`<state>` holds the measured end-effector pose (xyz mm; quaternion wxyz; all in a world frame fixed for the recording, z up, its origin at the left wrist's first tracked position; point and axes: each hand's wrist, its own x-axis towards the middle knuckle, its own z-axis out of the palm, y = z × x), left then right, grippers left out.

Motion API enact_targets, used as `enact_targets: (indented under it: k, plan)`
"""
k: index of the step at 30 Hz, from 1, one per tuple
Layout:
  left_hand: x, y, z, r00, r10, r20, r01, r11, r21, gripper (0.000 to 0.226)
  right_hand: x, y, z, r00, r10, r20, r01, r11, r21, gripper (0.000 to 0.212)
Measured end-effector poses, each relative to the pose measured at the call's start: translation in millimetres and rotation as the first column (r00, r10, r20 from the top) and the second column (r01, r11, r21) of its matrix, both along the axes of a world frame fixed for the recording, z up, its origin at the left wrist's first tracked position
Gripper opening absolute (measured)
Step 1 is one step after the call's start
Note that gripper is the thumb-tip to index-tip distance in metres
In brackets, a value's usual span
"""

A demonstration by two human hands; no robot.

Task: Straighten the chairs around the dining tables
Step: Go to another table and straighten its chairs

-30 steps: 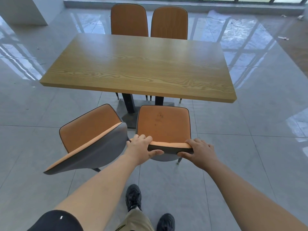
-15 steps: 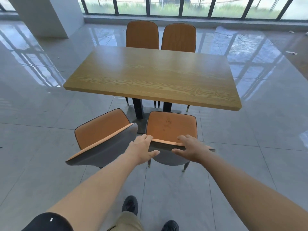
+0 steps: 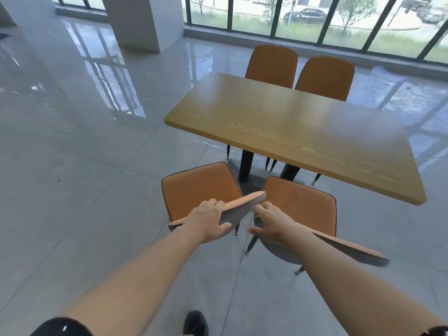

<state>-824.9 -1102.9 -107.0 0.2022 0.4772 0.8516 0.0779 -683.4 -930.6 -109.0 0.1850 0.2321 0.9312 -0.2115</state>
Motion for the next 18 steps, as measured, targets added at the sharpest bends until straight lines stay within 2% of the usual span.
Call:
enact_targets:
  k: [5,9,11,14,18]
  plan:
    - [-25,-26,-20,0.996,0.071,0.056,-0.068,0.996,-0.059,0.059,-35,-14,-5,1.000,-0.021,-0.008,0.022,0.992,0.121,0.055]
    - [-30,-30,-39,0.992,0.117,0.052,-0.113,0.991,-0.074,0.059,-44,-8,-14,0.993,0.054,-0.102,-0.022,0.956,0.293,0.066]
    - [-31,-27,-47,0.990,0.139,0.003,-0.138,0.988,-0.063,0.064,-54,-1,-18,0.989,0.076,-0.125,-0.040,0.963,0.265,0.076]
    - [-27,-25,-60,0.977,0.165,-0.133,-0.171,0.985,-0.036,0.078,-70,10,-25,0.986,0.161,-0.033,-0.156,0.981,0.120,0.083]
    - [-22,-23,-75,0.946,0.250,-0.209,-0.248,0.968,0.035,0.086,-76,28,-44,0.963,0.270,-0.022,-0.264,0.952,0.152,0.073]
